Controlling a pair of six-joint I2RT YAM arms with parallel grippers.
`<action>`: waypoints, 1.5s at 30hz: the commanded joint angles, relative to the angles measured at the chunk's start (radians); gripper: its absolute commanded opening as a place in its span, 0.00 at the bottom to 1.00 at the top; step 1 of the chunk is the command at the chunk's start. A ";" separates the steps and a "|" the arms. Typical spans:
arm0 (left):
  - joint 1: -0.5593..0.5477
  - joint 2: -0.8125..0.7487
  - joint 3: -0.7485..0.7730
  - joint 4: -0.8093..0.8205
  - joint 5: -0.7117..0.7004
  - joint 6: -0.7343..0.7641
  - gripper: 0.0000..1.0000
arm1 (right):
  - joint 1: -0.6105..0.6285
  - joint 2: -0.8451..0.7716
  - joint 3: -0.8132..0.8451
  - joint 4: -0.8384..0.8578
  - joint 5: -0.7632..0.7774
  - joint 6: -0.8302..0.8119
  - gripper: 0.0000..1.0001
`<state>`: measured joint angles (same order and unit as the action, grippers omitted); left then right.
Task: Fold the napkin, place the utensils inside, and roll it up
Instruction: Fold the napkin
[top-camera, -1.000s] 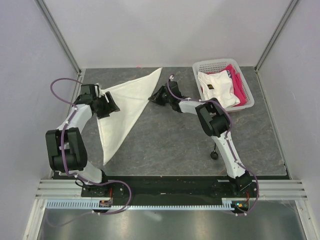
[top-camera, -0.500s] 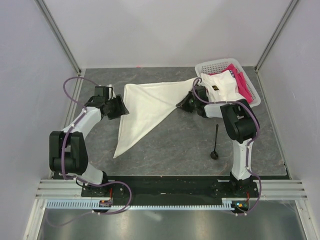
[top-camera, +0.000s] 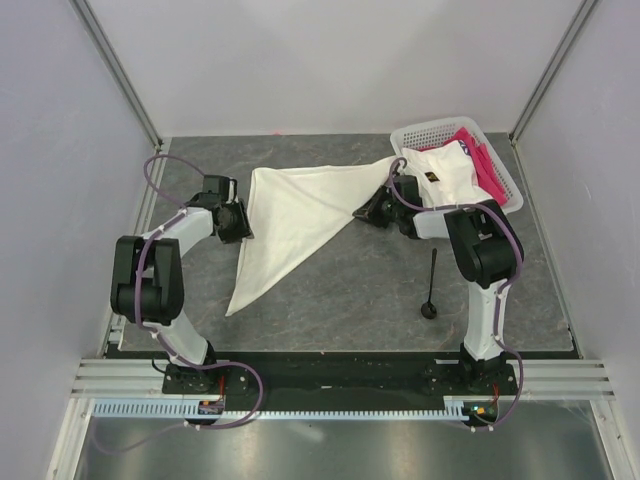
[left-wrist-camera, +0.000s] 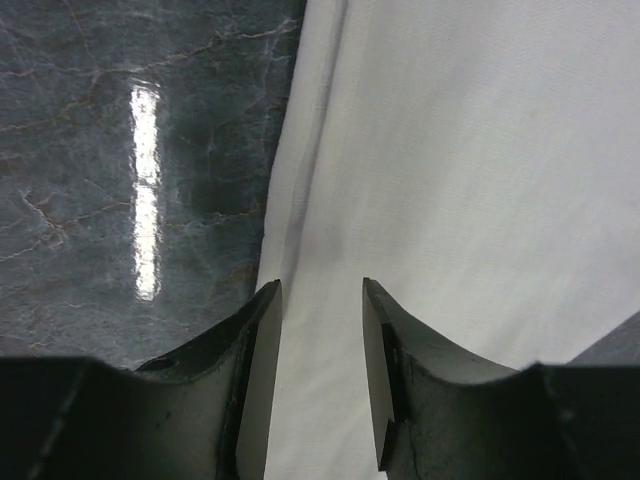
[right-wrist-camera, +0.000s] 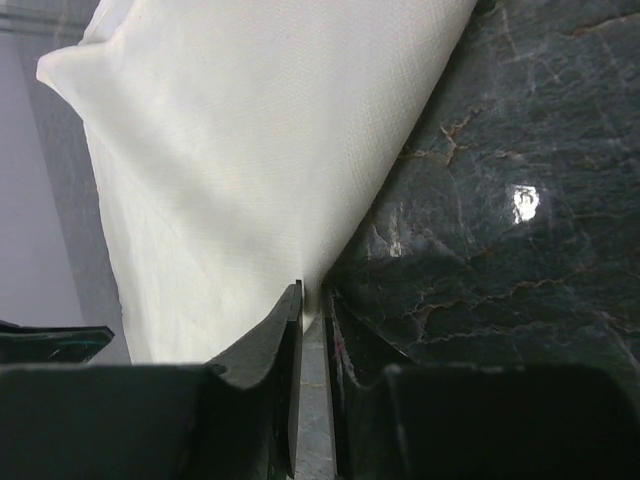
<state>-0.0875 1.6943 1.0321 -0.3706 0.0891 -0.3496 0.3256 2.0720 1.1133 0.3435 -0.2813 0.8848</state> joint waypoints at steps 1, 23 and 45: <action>-0.006 0.027 0.054 -0.008 -0.063 0.078 0.43 | 0.003 -0.047 -0.036 -0.040 0.001 -0.060 0.22; -0.014 0.076 0.057 -0.005 -0.035 0.090 0.27 | 0.003 -0.036 -0.026 -0.055 -0.015 -0.072 0.22; -0.027 0.108 0.069 -0.007 -0.009 0.118 0.05 | 0.001 -0.023 -0.027 -0.051 -0.018 -0.070 0.22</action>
<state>-0.1032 1.7809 1.0721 -0.3878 0.0624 -0.2783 0.3241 2.0453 1.0882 0.3206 -0.3035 0.8711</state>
